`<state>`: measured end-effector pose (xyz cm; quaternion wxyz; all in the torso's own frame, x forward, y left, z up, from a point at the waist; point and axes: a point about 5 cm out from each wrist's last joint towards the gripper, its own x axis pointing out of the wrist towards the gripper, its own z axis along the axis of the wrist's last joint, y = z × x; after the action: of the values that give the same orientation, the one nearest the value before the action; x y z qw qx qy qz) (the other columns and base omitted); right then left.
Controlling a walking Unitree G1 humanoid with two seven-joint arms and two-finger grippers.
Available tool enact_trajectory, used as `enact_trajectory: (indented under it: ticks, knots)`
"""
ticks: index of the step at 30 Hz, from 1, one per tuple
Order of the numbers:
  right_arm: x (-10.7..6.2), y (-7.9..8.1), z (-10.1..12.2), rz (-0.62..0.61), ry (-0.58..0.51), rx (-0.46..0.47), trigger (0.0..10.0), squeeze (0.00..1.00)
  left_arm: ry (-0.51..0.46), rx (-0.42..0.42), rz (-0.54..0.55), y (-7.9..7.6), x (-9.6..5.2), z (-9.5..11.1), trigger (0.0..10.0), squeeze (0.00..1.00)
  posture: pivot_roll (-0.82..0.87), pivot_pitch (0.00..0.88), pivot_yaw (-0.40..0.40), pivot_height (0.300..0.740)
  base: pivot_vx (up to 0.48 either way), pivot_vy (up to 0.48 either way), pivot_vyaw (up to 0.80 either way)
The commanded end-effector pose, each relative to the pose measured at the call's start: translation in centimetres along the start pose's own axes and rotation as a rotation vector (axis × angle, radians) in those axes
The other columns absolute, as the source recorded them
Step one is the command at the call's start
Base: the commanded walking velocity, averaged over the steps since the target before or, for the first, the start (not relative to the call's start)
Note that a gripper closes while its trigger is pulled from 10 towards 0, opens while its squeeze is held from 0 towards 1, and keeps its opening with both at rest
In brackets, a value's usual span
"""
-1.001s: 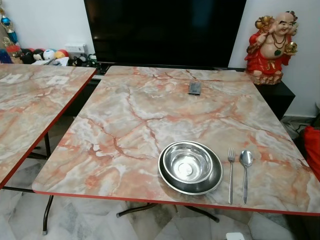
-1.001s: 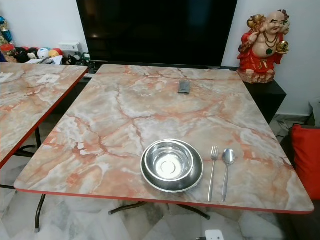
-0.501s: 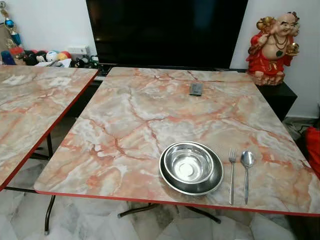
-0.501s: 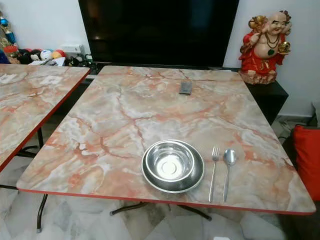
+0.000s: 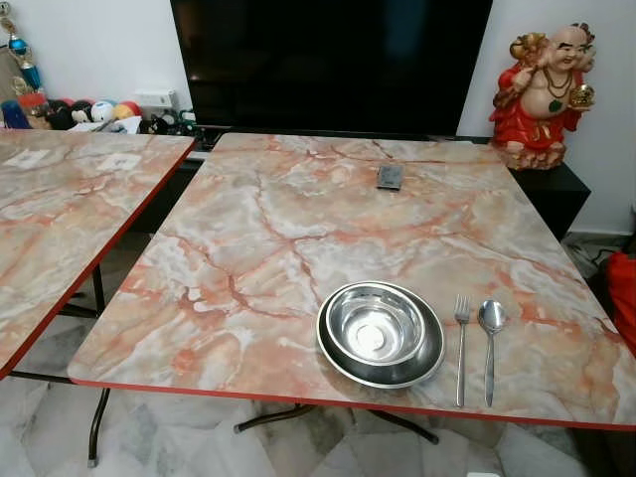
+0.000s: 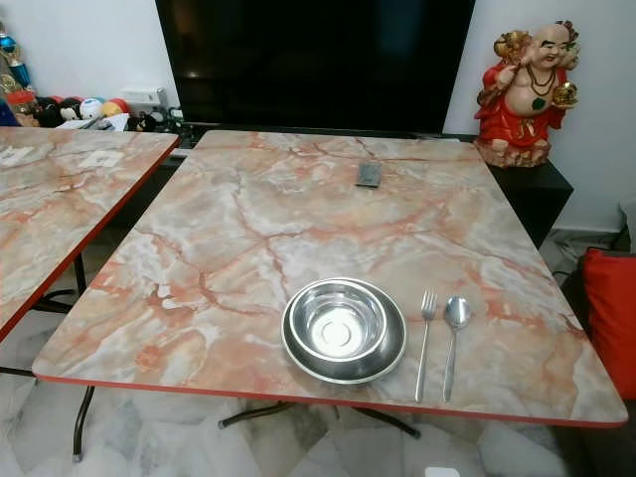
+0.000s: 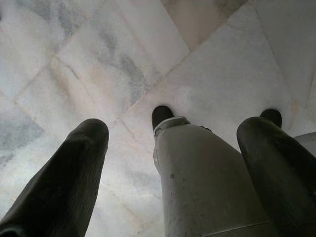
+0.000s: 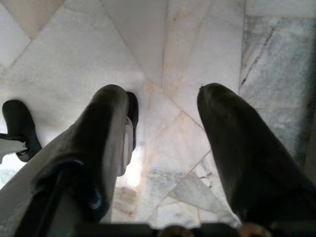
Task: Setting the table
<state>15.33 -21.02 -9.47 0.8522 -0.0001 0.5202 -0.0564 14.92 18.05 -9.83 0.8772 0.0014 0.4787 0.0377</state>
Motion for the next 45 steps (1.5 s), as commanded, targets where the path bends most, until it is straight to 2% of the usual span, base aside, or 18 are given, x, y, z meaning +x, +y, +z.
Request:
enact_trajectory:
  ticks: [1, 4, 5, 6, 7, 8, 12, 15, 16, 28, 29, 30, 31, 35, 37, 45]
  knots:
    - [-0.1, -0.1, -0.4, 0.001, 0.010, -0.001, 10.0, 1.00, 0.026, 0.002, 0.002, -0.1, -0.1, -0.6, 10.0, 0.00, 0.02, 0.000, -0.016, 0.740, 0.000, 0.000, 0.00]
    - [-0.1, -0.2, -0.9, 0.006, 0.020, -0.012, 10.0, 1.00, 0.026, 0.007, 0.004, 0.0, -0.1, -0.7, 10.0, 0.00, 0.02, 0.000, -0.011, 0.740, 0.000, 0.000, 0.00]
    - [-0.1, -0.2, -1.1, 0.013, 0.025, -0.018, 10.0, 0.83, 0.026, 0.010, 0.004, 0.0, -0.1, -0.7, 10.0, 0.00, 0.02, 0.000, -0.010, 0.740, 0.000, 0.000, 0.00]
    - [-0.2, -0.1, -1.2, 0.018, 0.028, -0.022, 10.0, 0.83, 0.027, 0.012, 0.004, 0.1, -0.1, -0.7, 10.0, 0.00, 0.02, 0.000, -0.010, 0.740, 0.000, 0.000, 0.00]
    - [-0.2, -0.2, -1.4, 0.022, 0.033, -0.031, 10.0, 0.32, 0.027, 0.013, 0.004, 0.1, -0.1, -0.7, 10.0, 0.00, 0.02, 0.000, -0.010, 0.740, 0.000, 0.000, 0.00]
    - [-0.2, -0.2, -1.5, 0.019, 0.035, -0.034, 10.0, 0.00, 0.027, 0.012, 0.005, 0.1, -0.1, -0.7, 10.0, 0.00, 0.03, 0.000, -0.009, 0.740, 0.000, 0.000, 0.00]
    - [-0.3, -0.3, -2.1, 0.015, 0.042, -0.036, 10.0, 0.00, 0.052, 0.075, 0.001, 0.2, -0.1, -0.8, 10.0, 0.00, 0.03, 0.000, -0.007, 0.740, 0.000, 0.000, 0.00]
    - [-0.3, -0.1, -2.3, 0.019, 0.043, -0.042, 10.0, 0.00, 0.046, 0.065, 0.005, 0.3, -0.1, -0.8, 10.0, 0.00, 0.02, 0.000, -0.005, 0.740, 0.000, 0.000, 0.00]
    - [-0.3, -0.1, -2.3, 0.020, 0.043, -0.043, 10.0, 0.00, 0.045, 0.061, 0.006, 0.3, -0.1, -0.8, 10.0, 1.00, 0.02, 0.000, -0.005, 0.740, 0.000, 0.000, 0.00]
    - [-0.1, 1.9, -1.7, 0.044, 0.033, -0.070, 10.0, 0.00, 0.053, 0.052, 0.020, 0.2, -0.2, -1.0, 10.0, 1.00, 0.03, 0.000, -0.013, 0.740, 0.000, 0.000, 0.00]
    - [-0.1, 2.1, -1.7, 0.048, 0.033, -0.079, 10.0, 0.00, 0.057, 0.038, 0.020, 0.2, -0.2, -1.1, 10.0, 0.86, 0.03, 0.000, -0.013, 0.740, 0.000, 0.000, 0.00]
    - [-0.1, 2.1, -1.7, 0.048, 0.033, -0.079, 10.0, 0.00, 0.057, 0.038, 0.020, 0.2, -0.2, -1.1, 10.0, 0.86, 0.03, 0.000, -0.013, 0.740, 0.000, 0.000, 0.00]
    - [-0.1, 2.3, -1.7, 0.057, 0.030, -0.081, 10.0, 0.00, 0.059, 0.026, 0.015, 0.2, -0.2, -1.1, 10.0, 0.00, 0.03, 0.000, -0.013, 0.740, 0.000, 0.000, 0.00]
    - [-0.1, 2.1, -1.5, 0.058, 0.020, -0.084, 10.0, 0.00, 0.059, 0.001, 0.020, 0.2, -0.2, -1.2, 10.0, 0.00, 0.03, 0.000, -0.017, 0.740, 0.000, 0.000, 0.25]
    - [-0.1, 1.3, -1.3, 0.048, 0.018, -0.073, 10.0, 0.00, 0.055, -0.009, 0.018, 0.1, -0.2, -1.1, 10.0, 0.00, 0.03, 0.000, -0.017, 0.740, 0.000, 0.000, 0.65]
    - [-0.2, -0.1, -1.6, 0.034, 0.023, -0.021, 10.0, 0.00, 0.054, -0.011, 0.019, 0.1, -0.2, -1.0, 10.0, 0.00, 0.03, 0.000, -0.018, 0.740, -0.151, 0.274, 0.08]
